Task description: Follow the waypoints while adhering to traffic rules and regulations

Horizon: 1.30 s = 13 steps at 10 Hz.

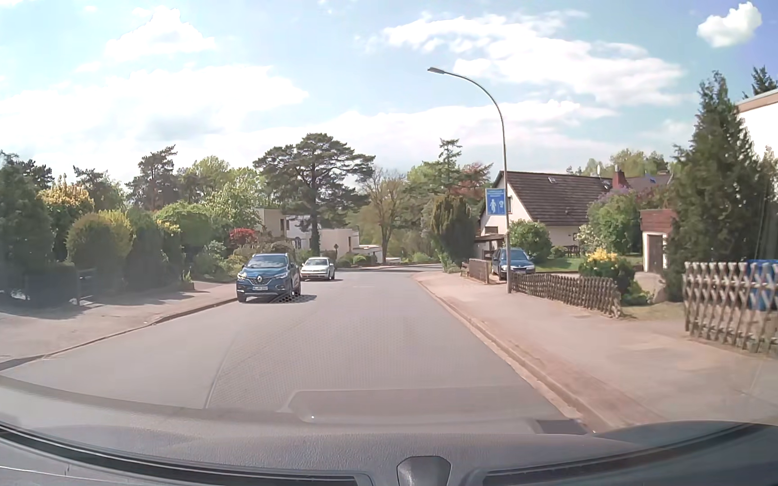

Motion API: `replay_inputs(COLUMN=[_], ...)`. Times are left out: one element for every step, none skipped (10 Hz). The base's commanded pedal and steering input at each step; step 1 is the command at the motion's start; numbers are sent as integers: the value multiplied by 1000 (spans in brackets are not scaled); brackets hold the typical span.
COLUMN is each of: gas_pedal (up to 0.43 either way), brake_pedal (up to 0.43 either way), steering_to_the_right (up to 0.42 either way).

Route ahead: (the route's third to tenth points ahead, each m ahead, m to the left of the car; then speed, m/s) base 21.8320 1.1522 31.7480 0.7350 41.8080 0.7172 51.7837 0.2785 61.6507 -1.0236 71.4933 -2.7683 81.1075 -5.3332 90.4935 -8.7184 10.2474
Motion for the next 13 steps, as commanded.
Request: replay_inputs(gas_pedal=[47, 47, 47, 47, 47, 47, 47, 47, 47, 47, 47, 39, 39], brake_pedal=[0, 0, 0, 0, 0, 0, 0, 0, 0, 0, 0, 0, 0], steering_to_the_right=[-2, -1, -1, -1, -1, -1, -1, -1, -1, -1, -1, -1, -1])
